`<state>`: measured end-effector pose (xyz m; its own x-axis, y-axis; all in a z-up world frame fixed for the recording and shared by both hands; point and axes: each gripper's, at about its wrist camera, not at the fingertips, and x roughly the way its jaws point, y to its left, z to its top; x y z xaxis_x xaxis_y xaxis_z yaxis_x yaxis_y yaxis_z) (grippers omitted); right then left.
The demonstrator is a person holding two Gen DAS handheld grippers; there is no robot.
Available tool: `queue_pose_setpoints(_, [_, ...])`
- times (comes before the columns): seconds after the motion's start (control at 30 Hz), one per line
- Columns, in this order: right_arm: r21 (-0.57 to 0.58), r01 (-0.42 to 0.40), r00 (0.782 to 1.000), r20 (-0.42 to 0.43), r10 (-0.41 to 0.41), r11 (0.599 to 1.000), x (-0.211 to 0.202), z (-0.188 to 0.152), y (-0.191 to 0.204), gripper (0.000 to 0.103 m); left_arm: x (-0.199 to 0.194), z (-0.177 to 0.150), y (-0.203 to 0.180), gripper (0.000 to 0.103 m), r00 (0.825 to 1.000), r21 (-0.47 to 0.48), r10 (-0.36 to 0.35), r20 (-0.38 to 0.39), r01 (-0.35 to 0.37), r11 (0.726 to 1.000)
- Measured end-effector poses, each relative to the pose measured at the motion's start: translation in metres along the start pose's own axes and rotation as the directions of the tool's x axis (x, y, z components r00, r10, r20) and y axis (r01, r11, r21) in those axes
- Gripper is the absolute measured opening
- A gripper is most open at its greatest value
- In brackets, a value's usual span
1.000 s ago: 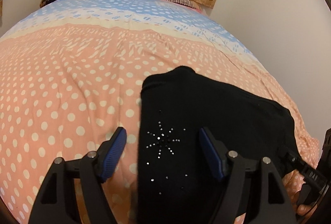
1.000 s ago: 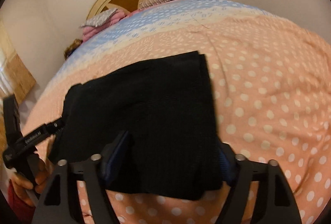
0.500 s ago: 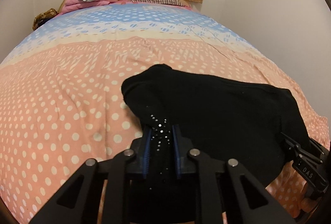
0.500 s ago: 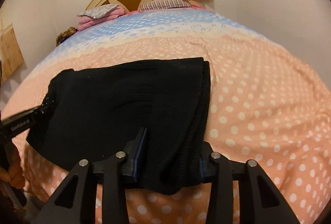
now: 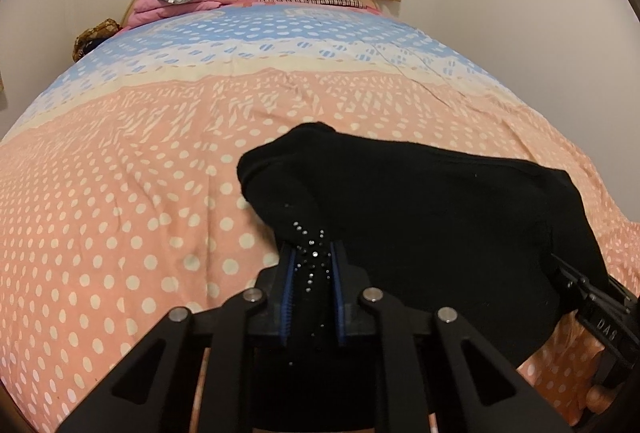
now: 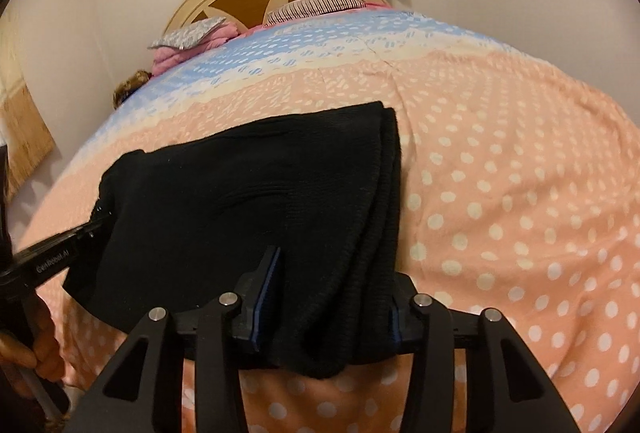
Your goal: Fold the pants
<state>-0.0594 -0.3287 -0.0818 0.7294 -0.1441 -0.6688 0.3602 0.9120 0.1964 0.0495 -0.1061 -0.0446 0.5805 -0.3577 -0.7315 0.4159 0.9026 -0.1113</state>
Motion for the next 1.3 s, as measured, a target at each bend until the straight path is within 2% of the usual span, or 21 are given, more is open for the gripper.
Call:
queue_pose_setpoints(0.1, [-0.088,0.051,0.999,0.019,-0.049,0.995,-0.008,0.000,0.016,0.034,-0.006,0.003,0.005,0.012,1.000,-0.021,-0.028,0.003,0.028,0.999])
queue_pose_setpoints(0.17, [-0.142,0.069,0.997,0.042,-0.064,0.987,-0.019,0.004,0.027,0.032,-0.011,0.006,0.009,0.011,0.999,-0.031,-0.043,0.011,0.043,0.999])
queue_pose_setpoints(0.33, [-0.124,0.003,0.996,0.093,0.009,0.992,-0.047,0.029,0.035,0.029,-0.029,0.019,0.016,0.011,0.995,-0.043,-0.084,0.057,0.087,0.995])
queue_pose_setpoints(0.43, [-0.163,-0.051,0.990,0.123,0.072,0.985,-0.057,0.044,0.055,0.029,-0.038,0.029,0.024,0.011,0.992,-0.047,-0.094,0.082,0.098,0.994])
queue_pose_setpoints(0.53, [-0.274,-0.054,0.983,0.155,0.099,0.960,-0.059,0.058,0.093,0.029,-0.043,0.037,0.037,0.011,0.991,-0.061,-0.067,0.113,0.074,0.995])
queue_pose_setpoints(0.7, [-0.313,-0.091,0.975,0.166,0.149,0.945,-0.052,0.073,0.124,0.028,-0.049,0.044,0.062,0.011,0.989,-0.088,-0.034,0.141,0.047,0.995])
queue_pose_setpoints(0.8, [-0.321,-0.126,0.971,0.155,0.184,0.939,-0.044,0.083,0.137,0.028,-0.050,0.052,0.083,0.011,0.987,-0.120,0.002,0.159,0.018,0.993])
queue_pose_setpoints(0.93, [-0.360,-0.191,0.954,0.149,0.259,0.913,-0.024,0.105,0.165,0.028,-0.051,0.071,0.117,0.011,0.978,-0.165,0.086,0.189,-0.054,0.985])
queue_pose_setpoints(1.0, [-0.379,-0.224,0.944,0.146,0.297,0.898,-0.009,0.118,0.184,0.028,-0.051,0.081,0.133,0.011,0.968,-0.177,0.143,0.205,-0.107,0.978])
queue_pose_setpoints(1.17, [-0.377,-0.325,0.910,0.123,0.395,0.867,0.045,0.148,0.233,0.028,-0.037,0.106,0.188,0.011,0.930,-0.222,0.291,0.224,-0.242,0.944])
queue_pose_setpoints(1.3, [-0.368,-0.347,0.910,0.090,0.404,0.863,0.103,0.155,0.265,0.028,-0.009,0.115,0.224,0.011,0.905,-0.226,0.364,0.220,-0.316,0.921])
